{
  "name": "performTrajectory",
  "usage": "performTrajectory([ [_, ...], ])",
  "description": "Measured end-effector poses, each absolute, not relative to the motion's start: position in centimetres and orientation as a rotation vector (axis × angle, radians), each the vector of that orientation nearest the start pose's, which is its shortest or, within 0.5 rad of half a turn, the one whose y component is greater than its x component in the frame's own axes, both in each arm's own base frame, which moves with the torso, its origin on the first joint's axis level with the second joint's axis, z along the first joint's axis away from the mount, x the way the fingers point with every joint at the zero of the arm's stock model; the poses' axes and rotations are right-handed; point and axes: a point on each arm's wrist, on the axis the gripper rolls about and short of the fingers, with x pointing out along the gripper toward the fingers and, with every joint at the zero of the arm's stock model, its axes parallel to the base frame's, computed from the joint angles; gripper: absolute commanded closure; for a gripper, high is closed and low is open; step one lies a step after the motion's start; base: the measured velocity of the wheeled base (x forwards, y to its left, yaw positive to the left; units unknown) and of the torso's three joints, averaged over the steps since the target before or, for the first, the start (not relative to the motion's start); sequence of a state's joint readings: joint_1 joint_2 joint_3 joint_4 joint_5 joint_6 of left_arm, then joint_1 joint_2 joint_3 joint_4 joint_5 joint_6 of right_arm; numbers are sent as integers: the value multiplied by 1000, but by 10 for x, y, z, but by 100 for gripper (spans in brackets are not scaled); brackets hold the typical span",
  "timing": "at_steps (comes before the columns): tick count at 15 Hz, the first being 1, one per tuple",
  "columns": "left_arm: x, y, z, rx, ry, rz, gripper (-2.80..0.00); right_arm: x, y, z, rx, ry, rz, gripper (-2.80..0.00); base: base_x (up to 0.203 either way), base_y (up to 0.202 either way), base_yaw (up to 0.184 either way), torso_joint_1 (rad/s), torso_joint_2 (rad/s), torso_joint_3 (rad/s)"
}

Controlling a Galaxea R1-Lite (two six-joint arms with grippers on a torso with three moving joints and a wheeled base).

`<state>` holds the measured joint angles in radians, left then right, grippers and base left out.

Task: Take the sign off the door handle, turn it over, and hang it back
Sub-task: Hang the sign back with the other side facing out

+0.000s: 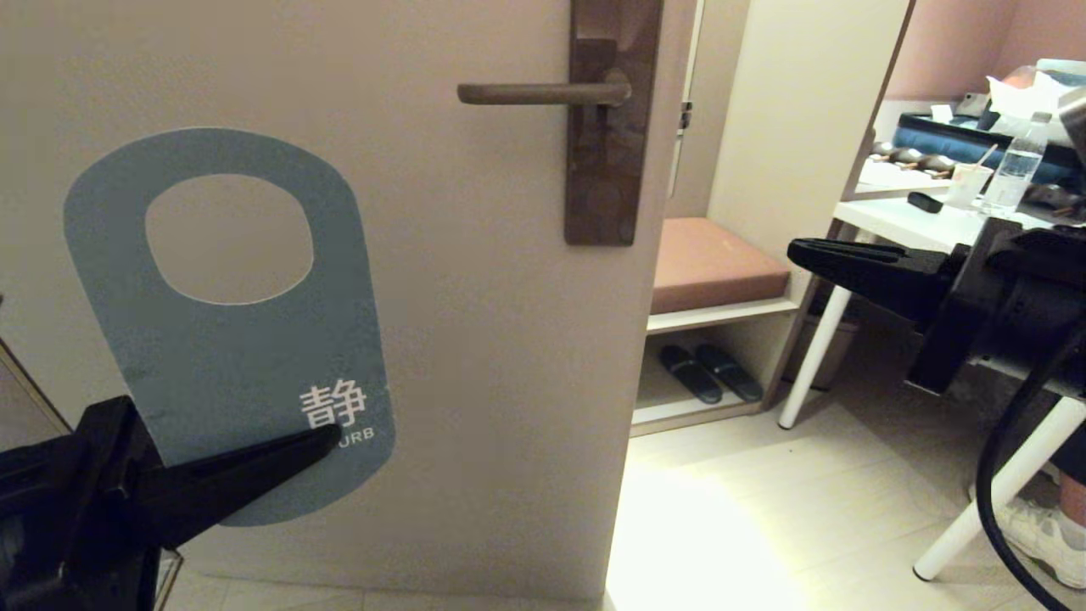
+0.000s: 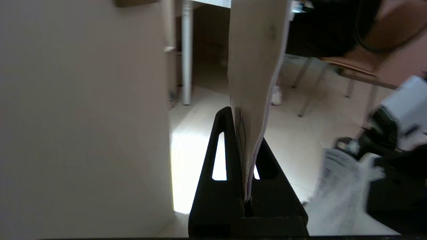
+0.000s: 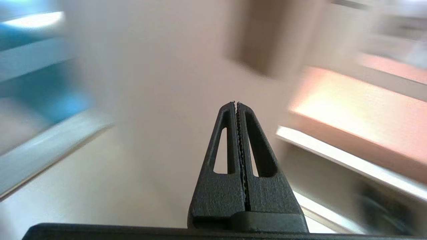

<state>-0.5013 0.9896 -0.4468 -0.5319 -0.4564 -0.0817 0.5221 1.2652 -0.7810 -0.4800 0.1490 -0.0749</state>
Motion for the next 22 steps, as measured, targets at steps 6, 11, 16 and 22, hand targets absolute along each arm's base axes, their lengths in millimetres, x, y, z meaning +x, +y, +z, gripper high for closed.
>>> performTrajectory([
  [6,98,-59,221,-70,33,-912,0,150,47,228,-80,27,279,0,0,0,0,0,0,0],
  [11,90,-55,214,-68,29,-910,0,99,12,172,-95,112,79,0,0,0,0,0,0,0],
  [16,86,-53,215,-66,14,-910,0,55,1,126,-96,158,35,0,0,0,0,0,0,0],
  [22,84,-51,217,-66,-3,-907,0,3,1,94,-91,182,45,0,0,0,0,0,0,0],
])
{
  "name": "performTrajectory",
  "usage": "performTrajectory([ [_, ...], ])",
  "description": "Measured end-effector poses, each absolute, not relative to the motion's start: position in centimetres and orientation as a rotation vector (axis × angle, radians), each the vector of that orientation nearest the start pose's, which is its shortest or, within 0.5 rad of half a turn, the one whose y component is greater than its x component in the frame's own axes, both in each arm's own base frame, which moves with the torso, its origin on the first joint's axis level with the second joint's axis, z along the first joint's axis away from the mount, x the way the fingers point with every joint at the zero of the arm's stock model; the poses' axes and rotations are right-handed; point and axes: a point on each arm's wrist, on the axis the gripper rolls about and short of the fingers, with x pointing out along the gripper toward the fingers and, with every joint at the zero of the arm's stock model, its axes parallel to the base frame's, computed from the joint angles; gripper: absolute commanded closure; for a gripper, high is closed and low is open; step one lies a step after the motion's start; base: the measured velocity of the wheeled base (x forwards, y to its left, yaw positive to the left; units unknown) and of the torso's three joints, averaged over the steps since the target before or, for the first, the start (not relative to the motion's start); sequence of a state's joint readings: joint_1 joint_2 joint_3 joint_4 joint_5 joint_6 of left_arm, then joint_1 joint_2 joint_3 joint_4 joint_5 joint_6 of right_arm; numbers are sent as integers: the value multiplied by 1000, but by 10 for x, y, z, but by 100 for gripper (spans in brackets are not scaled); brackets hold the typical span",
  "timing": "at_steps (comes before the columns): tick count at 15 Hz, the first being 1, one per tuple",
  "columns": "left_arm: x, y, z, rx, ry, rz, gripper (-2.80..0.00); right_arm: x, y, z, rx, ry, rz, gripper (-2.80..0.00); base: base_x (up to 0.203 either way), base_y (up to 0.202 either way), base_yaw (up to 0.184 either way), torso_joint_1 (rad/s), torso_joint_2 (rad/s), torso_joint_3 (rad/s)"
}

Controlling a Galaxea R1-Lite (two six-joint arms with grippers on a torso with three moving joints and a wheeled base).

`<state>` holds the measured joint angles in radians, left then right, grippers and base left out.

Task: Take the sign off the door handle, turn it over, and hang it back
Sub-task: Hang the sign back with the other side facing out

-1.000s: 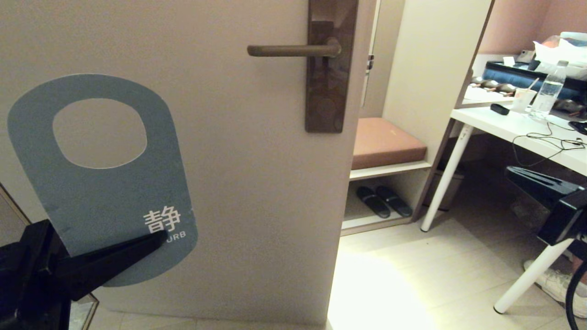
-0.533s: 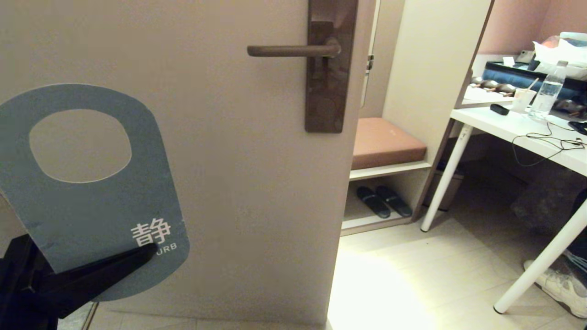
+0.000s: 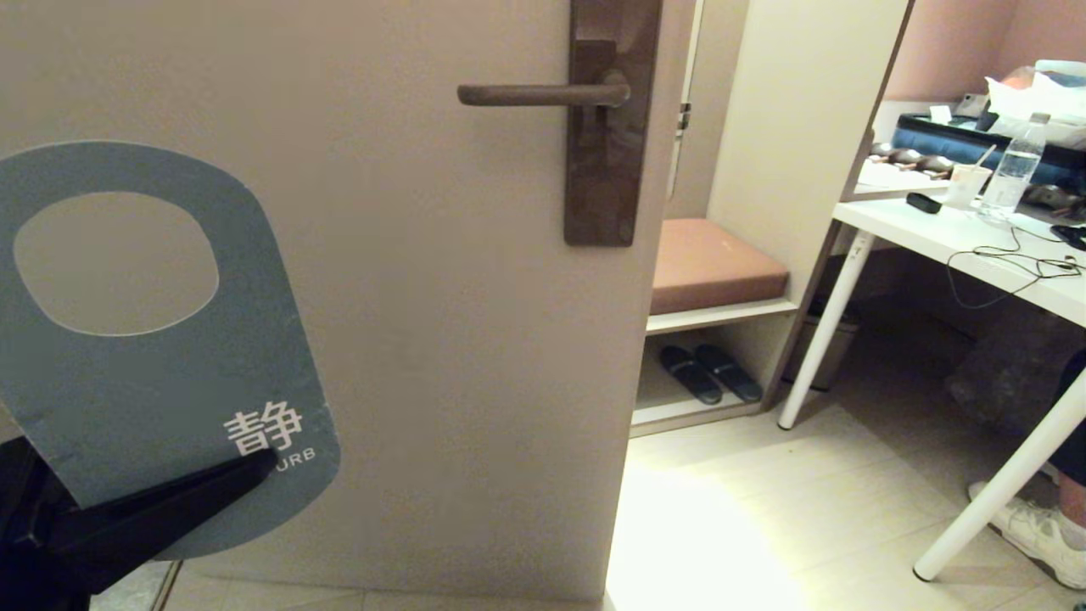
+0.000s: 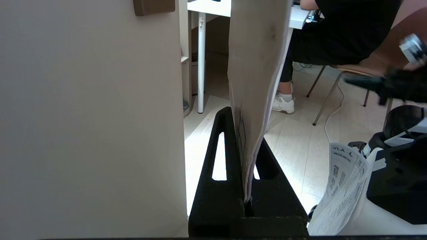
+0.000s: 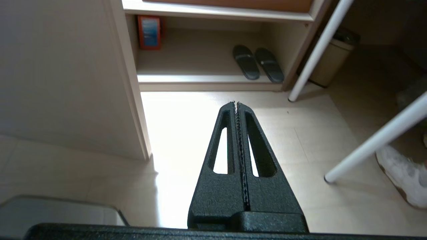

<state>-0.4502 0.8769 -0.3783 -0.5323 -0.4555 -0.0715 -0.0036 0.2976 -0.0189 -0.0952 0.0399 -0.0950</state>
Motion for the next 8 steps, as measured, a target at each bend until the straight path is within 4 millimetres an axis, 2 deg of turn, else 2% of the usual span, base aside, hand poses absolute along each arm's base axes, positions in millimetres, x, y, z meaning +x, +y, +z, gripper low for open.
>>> performTrajectory([
  [3,85,-51,217,-68,0,-881,0,-16,1,78,-54,192,28,0,0,0,0,0,0,0],
  [8,90,-52,216,-71,12,-796,0,-25,1,76,-51,88,25,0,0,0,0,0,0,0],
])
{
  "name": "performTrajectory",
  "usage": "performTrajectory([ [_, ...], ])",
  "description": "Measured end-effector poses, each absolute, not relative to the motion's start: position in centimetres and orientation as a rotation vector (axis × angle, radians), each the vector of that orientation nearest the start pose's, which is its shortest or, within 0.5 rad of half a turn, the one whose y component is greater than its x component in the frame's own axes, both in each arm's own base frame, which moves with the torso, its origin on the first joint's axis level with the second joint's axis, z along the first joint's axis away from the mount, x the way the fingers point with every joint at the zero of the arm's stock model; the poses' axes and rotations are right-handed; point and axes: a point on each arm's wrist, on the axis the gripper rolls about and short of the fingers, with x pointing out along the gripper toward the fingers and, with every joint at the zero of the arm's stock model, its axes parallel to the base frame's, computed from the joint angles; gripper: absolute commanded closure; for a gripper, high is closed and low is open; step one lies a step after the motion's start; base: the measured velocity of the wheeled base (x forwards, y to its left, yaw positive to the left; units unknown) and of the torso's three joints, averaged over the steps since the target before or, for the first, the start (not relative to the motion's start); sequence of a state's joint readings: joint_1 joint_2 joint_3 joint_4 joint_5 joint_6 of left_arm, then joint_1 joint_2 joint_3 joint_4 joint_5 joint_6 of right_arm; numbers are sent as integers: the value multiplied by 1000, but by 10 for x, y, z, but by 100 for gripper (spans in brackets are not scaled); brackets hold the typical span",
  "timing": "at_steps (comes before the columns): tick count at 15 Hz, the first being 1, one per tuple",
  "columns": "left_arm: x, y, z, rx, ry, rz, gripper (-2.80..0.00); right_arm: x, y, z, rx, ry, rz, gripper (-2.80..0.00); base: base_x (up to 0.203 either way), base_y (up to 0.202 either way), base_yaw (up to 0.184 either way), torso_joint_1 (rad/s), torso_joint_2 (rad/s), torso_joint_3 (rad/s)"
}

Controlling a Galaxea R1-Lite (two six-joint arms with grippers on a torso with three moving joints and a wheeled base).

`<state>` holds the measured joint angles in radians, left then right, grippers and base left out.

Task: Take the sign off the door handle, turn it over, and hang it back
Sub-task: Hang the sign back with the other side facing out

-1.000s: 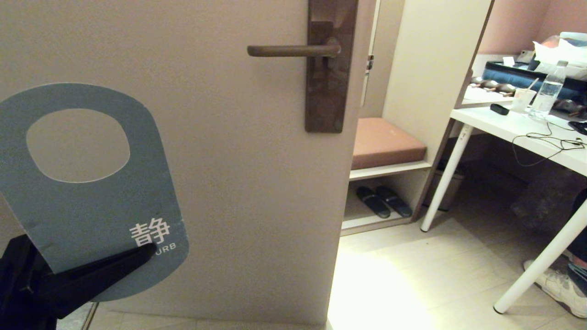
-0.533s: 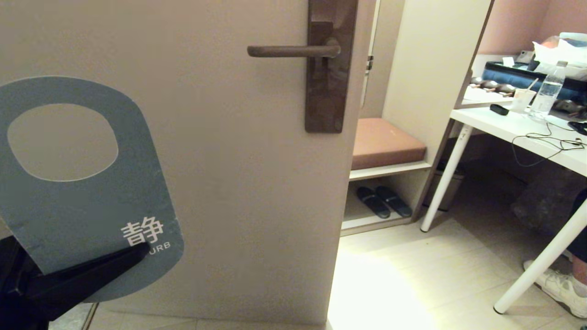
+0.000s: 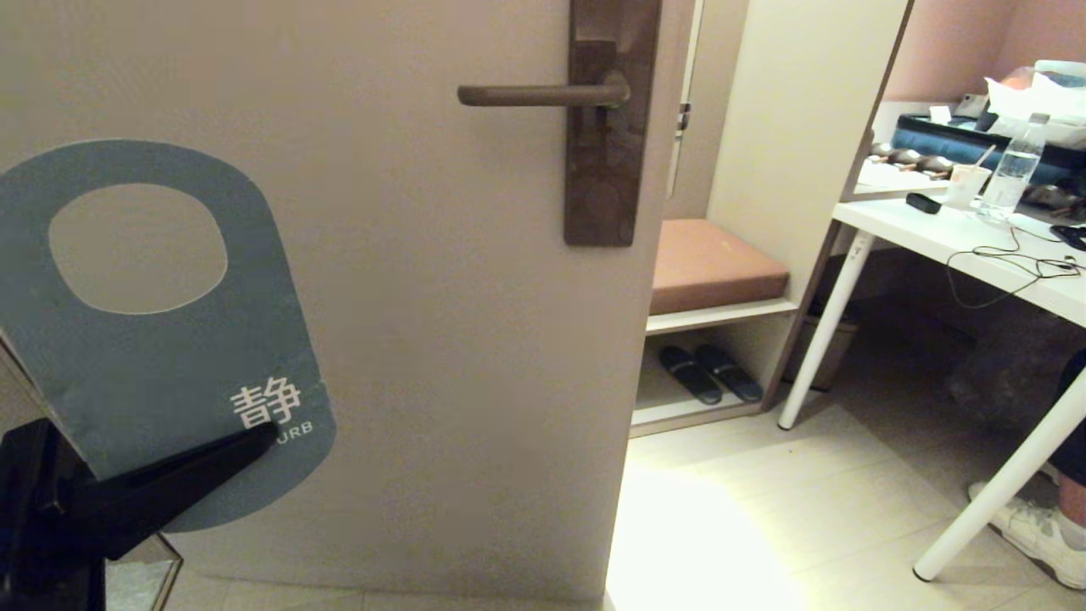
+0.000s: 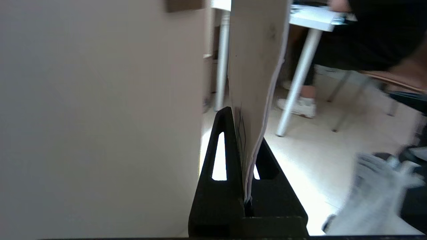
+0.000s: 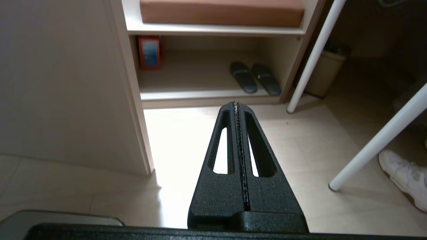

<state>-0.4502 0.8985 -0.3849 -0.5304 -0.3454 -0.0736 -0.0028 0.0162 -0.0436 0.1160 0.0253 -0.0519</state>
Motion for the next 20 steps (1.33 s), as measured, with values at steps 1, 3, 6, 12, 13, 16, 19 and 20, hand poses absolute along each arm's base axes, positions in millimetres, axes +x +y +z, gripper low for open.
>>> performTrajectory([
  [1,91,-52,217,-71,14,-778,0,-26,1,76,-50,81,25,0,0,0,0,0,0,0],
  [3,96,-54,221,-71,10,-750,0,-26,1,75,-50,74,24,0,0,0,0,0,0,0],
  [6,104,-57,226,-70,13,-727,0,-26,1,75,-50,73,24,0,0,0,0,0,0,0],
  [12,118,-64,237,-45,2,-726,0,-27,1,75,-50,71,24,0,0,0,0,0,0,0],
  [13,121,-65,236,-35,7,-726,0,-27,1,75,-50,71,24,0,0,0,0,0,0,0],
  [16,129,-68,233,1,23,-702,0,-27,1,75,-50,71,24,0,0,0,0,0,0,0],
  [19,133,-70,234,17,23,-682,0,-27,1,75,-50,71,24,0,0,0,0,0,0,0],
  [20,136,-71,236,19,20,-675,0,-27,1,75,-50,71,24,0,0,0,0,0,0,0],
])
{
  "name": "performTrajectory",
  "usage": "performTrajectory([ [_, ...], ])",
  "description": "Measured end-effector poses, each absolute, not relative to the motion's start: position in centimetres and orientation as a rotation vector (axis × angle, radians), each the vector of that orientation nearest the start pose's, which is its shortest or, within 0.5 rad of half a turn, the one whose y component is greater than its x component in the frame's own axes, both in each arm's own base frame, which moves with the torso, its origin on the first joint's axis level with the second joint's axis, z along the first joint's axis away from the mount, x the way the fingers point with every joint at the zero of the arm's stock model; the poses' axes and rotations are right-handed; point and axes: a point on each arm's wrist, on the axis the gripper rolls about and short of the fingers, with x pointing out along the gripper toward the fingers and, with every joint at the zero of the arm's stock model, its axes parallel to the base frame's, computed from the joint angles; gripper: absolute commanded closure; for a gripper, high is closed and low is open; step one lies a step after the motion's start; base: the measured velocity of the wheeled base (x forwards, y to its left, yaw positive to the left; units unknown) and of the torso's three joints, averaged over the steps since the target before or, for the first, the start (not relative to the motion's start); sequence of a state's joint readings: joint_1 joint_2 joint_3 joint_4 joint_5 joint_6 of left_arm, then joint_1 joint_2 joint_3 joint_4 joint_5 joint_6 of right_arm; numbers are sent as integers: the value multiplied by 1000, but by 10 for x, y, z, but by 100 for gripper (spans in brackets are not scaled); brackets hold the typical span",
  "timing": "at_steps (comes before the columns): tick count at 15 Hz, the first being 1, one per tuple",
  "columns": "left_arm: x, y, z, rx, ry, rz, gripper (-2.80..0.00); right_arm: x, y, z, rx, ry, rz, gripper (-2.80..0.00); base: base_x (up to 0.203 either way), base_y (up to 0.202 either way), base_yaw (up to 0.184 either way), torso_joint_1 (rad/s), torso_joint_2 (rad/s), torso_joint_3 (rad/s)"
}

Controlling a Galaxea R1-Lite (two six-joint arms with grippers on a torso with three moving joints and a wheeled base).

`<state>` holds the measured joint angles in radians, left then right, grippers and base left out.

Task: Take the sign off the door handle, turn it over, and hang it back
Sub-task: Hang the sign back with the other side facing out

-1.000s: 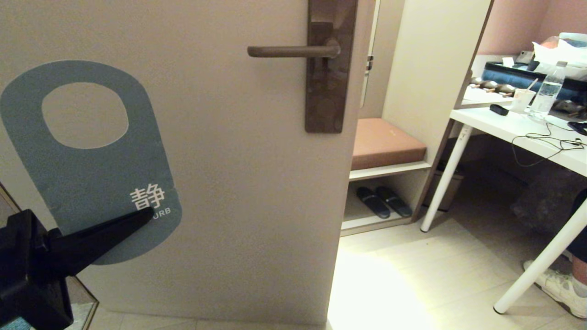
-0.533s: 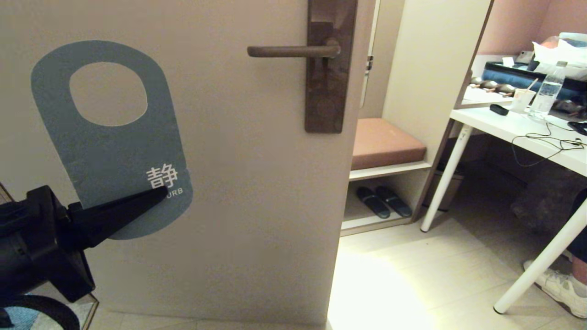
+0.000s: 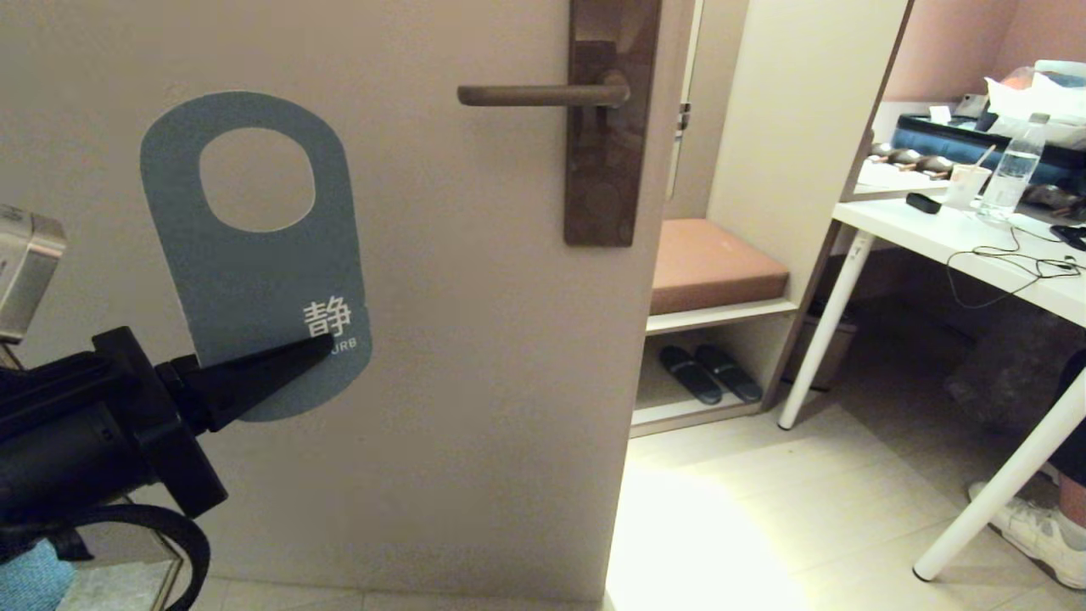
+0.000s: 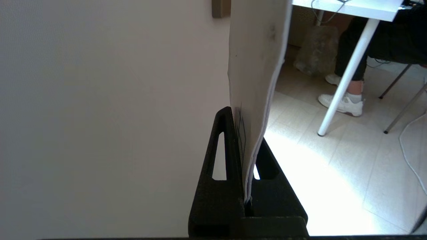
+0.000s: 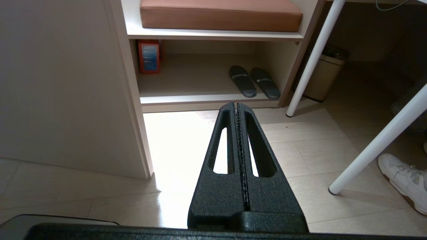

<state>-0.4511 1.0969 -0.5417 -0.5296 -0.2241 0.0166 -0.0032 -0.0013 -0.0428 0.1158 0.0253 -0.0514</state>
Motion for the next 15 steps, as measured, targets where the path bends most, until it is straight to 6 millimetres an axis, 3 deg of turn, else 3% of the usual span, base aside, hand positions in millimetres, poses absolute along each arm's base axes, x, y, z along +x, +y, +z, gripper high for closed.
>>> performTrajectory([
  [6,151,-80,255,98,-33,-542,0,-27,1,75,-50,71,24,0,0,0,0,0,0,0],
  [15,174,-105,262,174,-11,-461,0,-27,1,75,-50,71,24,0,0,0,0,0,0,0],
])
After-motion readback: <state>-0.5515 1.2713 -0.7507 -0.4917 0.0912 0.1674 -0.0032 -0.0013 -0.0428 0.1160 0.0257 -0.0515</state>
